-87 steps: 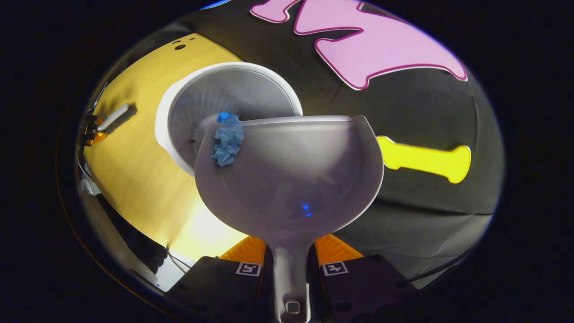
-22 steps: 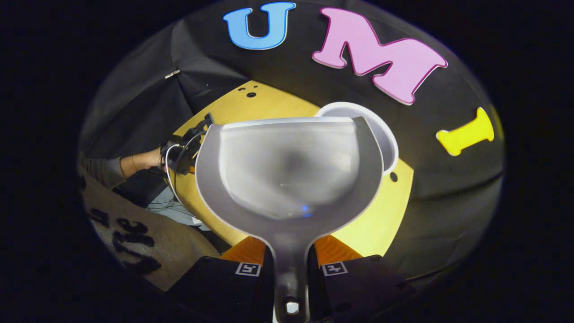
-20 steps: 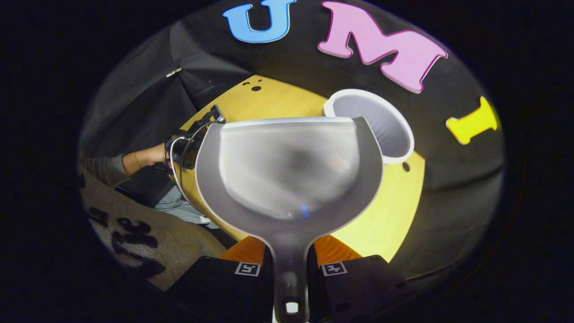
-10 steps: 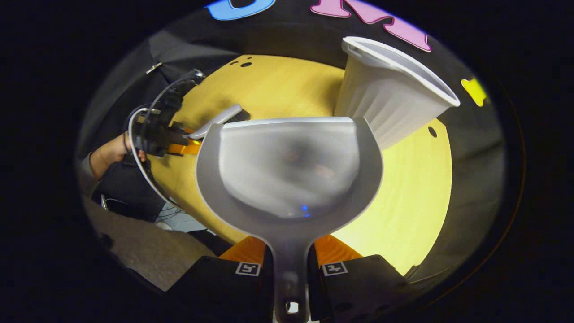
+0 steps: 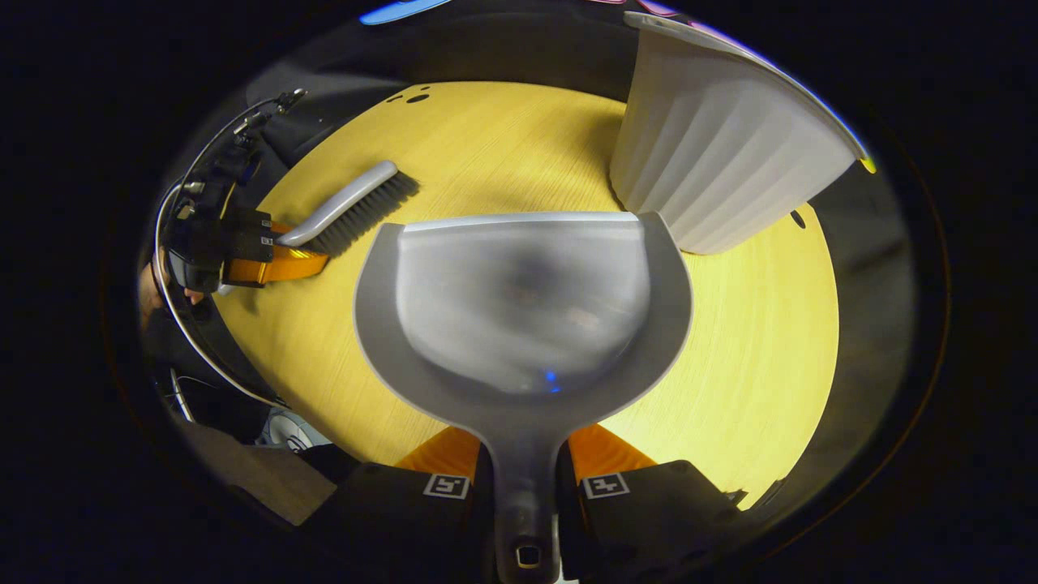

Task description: Pick up the small broom and dustpan from the desktop, sweep the trash into the dustpan with the broom, and then empty the trash into the garbage bin.

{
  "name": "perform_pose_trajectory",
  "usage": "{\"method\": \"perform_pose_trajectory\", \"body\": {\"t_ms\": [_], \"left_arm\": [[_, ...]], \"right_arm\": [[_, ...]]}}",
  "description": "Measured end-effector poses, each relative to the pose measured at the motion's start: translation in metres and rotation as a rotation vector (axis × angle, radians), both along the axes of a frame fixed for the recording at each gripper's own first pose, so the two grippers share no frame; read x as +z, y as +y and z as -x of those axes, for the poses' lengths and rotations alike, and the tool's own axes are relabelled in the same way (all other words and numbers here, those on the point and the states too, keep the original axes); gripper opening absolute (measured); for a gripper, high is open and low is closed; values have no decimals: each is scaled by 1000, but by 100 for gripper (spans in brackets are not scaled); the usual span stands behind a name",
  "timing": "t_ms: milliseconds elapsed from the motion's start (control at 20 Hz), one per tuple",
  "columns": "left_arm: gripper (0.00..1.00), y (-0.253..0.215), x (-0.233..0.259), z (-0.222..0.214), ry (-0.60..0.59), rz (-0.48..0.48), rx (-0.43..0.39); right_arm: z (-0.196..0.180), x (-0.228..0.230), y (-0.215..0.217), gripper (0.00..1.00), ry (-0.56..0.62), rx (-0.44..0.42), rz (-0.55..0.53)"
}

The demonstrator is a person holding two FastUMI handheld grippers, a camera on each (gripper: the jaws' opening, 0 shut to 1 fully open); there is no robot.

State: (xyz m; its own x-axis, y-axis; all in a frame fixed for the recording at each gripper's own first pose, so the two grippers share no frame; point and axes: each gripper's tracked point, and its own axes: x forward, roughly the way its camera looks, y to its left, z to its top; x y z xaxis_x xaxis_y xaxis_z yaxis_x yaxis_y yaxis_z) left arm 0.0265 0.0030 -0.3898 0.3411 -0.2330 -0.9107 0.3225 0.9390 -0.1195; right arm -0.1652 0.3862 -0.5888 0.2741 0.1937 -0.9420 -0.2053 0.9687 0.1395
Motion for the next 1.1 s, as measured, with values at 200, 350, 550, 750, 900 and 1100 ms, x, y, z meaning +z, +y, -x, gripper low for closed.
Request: {"method": "perform_pose_trajectory", "body": {"t_ms": [200, 350, 550, 750, 900, 1100], "left_arm": [[28, 0, -1, -1, 15, -7, -3], [30, -2, 0, 1, 39, -19, 10], [38, -10, 4, 8, 60, -44, -22], [74, -14, 16, 4, 11, -70, -30], [83, -16, 37, -1, -42, -85, -29], [84, -21, 78, -14, -179, -62, -6]], "right_arm": [[3, -12, 8, 36, 22, 1, -9], [2, -9, 12, 40, 24, -39, -59], [-4, -1, 14, 43, 20, -93, -113], [-1, 4, 8, 63, 10, -95, -109], [3, 18, 3, 74, -11, -106, -117], [-4, 55, -1, 94, -105, -146, -161]]}}
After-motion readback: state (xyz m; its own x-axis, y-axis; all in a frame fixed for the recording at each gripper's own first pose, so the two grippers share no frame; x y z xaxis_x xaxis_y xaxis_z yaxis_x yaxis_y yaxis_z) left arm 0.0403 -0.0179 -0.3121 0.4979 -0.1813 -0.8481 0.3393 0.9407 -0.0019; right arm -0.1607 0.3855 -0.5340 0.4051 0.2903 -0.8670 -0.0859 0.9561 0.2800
